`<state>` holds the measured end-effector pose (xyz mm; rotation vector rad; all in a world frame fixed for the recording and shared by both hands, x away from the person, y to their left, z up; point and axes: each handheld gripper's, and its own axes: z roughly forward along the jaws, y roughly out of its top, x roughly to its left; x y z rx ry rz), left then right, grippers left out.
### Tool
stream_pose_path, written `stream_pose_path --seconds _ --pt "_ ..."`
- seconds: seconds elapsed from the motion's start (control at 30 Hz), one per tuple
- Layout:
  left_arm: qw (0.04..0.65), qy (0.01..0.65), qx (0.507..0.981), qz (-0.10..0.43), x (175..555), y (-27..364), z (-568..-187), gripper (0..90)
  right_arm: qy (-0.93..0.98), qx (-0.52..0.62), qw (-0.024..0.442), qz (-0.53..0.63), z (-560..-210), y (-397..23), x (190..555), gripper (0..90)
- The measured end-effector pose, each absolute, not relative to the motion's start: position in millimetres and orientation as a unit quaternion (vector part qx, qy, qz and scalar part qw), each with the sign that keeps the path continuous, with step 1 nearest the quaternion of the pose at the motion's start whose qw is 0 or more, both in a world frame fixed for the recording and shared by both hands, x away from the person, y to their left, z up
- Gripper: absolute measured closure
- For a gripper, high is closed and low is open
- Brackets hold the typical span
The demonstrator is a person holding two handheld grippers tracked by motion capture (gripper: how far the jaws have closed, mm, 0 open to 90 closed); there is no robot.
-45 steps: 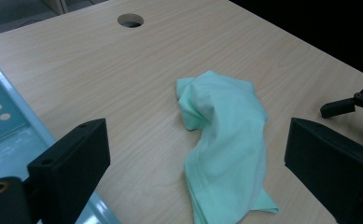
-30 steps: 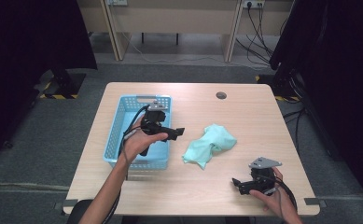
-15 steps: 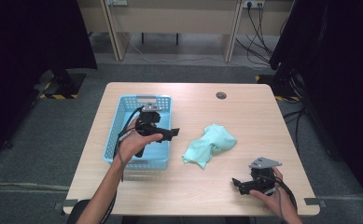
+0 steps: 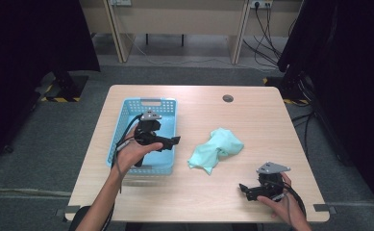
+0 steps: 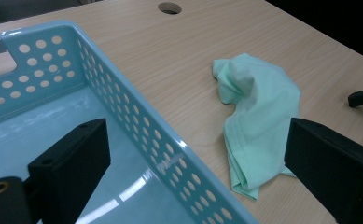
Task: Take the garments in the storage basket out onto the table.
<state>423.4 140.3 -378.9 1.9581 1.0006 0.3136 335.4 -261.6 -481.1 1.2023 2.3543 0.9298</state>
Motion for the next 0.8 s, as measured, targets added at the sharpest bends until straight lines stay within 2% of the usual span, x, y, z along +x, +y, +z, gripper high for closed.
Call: stream_pose_path --seconds 0.8 --pt "0.455 0.398 0.787 0.12 401 155 -381 6.7 0.828 0.423 0.169 0.327 -481 -262 335 0.3"
